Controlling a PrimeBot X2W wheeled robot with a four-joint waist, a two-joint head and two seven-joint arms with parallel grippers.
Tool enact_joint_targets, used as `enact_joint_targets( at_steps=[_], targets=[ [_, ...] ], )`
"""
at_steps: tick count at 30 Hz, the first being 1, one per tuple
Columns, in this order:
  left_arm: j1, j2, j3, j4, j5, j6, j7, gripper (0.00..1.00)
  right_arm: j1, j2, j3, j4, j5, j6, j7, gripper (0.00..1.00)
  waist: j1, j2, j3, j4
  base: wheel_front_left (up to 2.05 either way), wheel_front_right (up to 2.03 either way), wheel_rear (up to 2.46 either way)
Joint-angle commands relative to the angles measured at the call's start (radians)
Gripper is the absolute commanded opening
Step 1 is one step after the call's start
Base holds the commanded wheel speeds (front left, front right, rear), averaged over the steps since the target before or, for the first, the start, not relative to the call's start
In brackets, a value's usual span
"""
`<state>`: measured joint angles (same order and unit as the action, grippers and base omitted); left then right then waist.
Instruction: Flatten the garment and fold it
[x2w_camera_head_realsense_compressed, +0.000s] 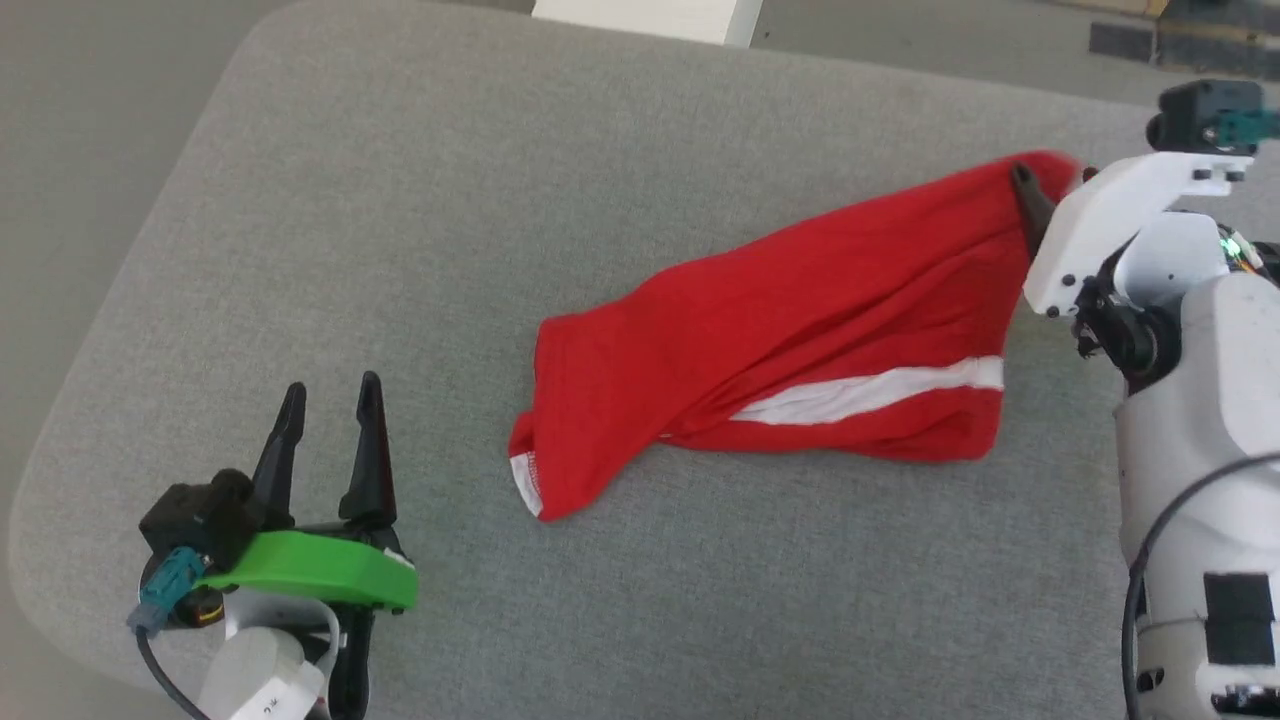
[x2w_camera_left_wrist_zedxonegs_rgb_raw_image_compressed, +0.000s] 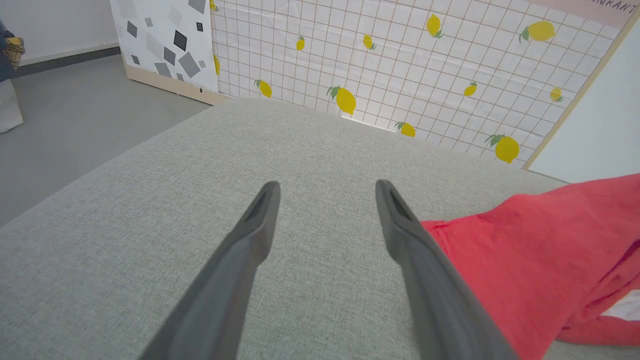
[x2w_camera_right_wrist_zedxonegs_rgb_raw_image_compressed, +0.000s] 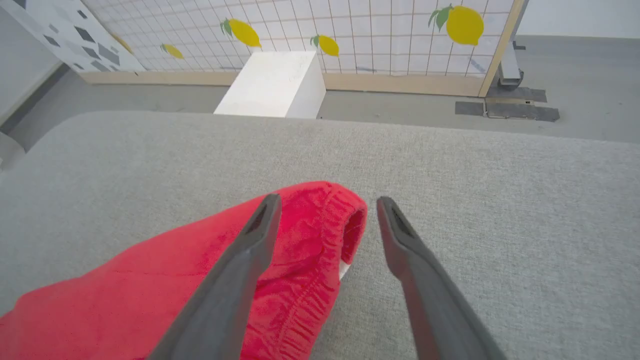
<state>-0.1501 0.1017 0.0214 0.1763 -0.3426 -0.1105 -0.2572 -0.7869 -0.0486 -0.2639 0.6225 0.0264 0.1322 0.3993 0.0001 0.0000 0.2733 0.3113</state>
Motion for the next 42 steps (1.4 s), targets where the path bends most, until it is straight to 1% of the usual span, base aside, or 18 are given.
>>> enact_joint_targets(
  at_steps=[1, 4, 7, 11, 13, 15, 18, 20, 21, 22, 25, 27, 29, 30, 31, 35, 42],
  targets=[
    [0.015, 0.005, 0.003, 0.002, 0.008, -0.006, -0.004, 1.00, 0.041, -0.002, 0.010, -0.026, 0.036, -0.002, -0.037, 1.00, -0.0001, 0.0000, -0.058, -0.036, 0.00, 0.00, 0.00],
    [0.032, 0.010, 0.001, 0.001, 0.016, -0.008, -0.004, 1.00, 0.132, -0.002, 0.030, -0.098, 0.123, -0.002, -0.099, 1.00, -0.0001, 0.0000, -0.097, -0.064, 0.00, 0.00, 0.00],
    [0.053, 0.012, -0.009, 0.001, 0.021, -0.008, -0.003, 1.00, 0.277, -0.002, 0.035, -0.192, 0.204, -0.002, -0.141, 1.00, -0.0001, 0.0000, -0.131, -0.096, 0.00, 0.00, 0.00],
    [0.070, 0.013, -0.016, -0.002, 0.012, -0.007, 0.014, 1.00, 0.447, -0.002, 0.052, -0.279, 0.282, -0.002, -0.163, 1.00, -0.0001, 0.0000, -0.151, -0.136, 0.00, 0.00, 0.00],
    [0.074, 0.002, -0.020, 0.002, -0.024, -0.008, 0.057, 1.00, 0.524, -0.002, 0.058, -0.316, 0.335, -0.002, -0.167, 1.00, -0.0001, 0.0000, -0.148, -0.154, 0.00, 0.00, 0.00],
    [0.046, 0.008, -0.051, 0.011, -0.034, -0.011, 0.125, 1.00, 0.567, -0.002, 0.046, -0.344, 0.349, -0.002, -0.174, 1.00, -0.0001, 0.0000, -0.143, -0.160, 0.00, 0.00, 0.00],
    [-0.050, 0.026, -0.065, 0.046, -0.072, -0.009, 0.285, 1.00, 0.598, -0.002, 0.030, -0.393, 0.349, -0.002, -0.174, 1.00, -0.0001, 0.0000, -0.127, -0.182, 0.00, 0.00, 0.00],
    [-0.116, 0.041, -0.070, 0.082, -0.087, 0.004, 0.401, 1.00, 0.603, -0.002, 0.024, -0.420, 0.347, -0.002, -0.166, 1.00, -0.0001, 0.0000, -0.118, -0.194, 0.00, 0.00, 0.00],
    [-0.163, 0.059, -0.081, 0.111, -0.086, 0.015, 0.495, 1.00, 0.601, -0.002, 0.021, -0.442, 0.337, -0.002, -0.160, 1.00, -0.0001, 0.0000, -0.107, -0.206, 0.00, 0.00, 0.00],
    [-0.190, 0.065, -0.083, 0.135, -0.094, 0.027, 0.563, 1.00, 0.599, -0.002, 0.021, -0.454, 0.331, -0.002, -0.155, 1.00, -0.0001, 0.0000, -0.101, -0.215, 0.00, 0.00, 0.00],
    [-0.265, 0.106, -0.104, 0.200, -0.087, 0.056, 0.758, 1.00, 0.585, -0.002, 0.023, -0.488, 0.333, -0.002, -0.141, 1.00, -0.0001, 0.0000, -0.073, -0.248, 0.00, 0.00, 0.00],
    [-0.290, 0.129, -0.117, 0.236, -0.080, 0.069, 0.849, 1.00, 0.579, -0.002, 0.026, -0.500, 0.338, -0.002, -0.138, 1.00, -0.0001, 0.0000, -0.057, -0.268, 0.00, 0.00, 0.00],
    [-0.300, 0.143, -0.124, 0.253, -0.079, 0.070, 0.896, 1.00, 0.578, -0.002, 0.026, -0.509, 0.341, -0.002, -0.139, 1.00, -0.0001, 0.0000, -0.043, -0.286, 0.00, 0.00, 0.00],
    [-0.300, 0.150, -0.121, 0.251, -0.088, 0.065, 0.901, 0.08, 0.584, -0.002, 0.016, -0.516, 0.337, -0.002, -0.143, 1.00, -0.0001, 0.0000, -0.027, -0.300, 0.00, 0.00, 0.00],
    [-0.295, 0.144, -0.117, 0.244, -0.095, 0.066, 0.892, 0.00, 0.588, -0.002, 0.010, -0.518, 0.337, -0.002, -0.144, 1.00, -0.0001, 0.0000, -0.024, -0.301, 0.00, 0.00, 0.00],
    [-0.290, 0.142, -0.101, 0.219, -0.110, 0.065, 0.853, 0.00, 0.599, -0.002, 0.000, -0.524, 0.333, -0.002, -0.145, 1.00, -0.0001, 0.0000, -0.014, -0.294, 0.00, 0.00, 0.00],
    [-0.359, 0.174, -0.053, 0.189, -0.098, 0.099, 0.757, 0.00, 0.582, -0.002, 0.050, -0.525, 0.347, -0.002, -0.143, 1.00, -0.0001, 0.0000, 0.009, -0.295, 0.00, 0.00, 0.00]
  ],
)
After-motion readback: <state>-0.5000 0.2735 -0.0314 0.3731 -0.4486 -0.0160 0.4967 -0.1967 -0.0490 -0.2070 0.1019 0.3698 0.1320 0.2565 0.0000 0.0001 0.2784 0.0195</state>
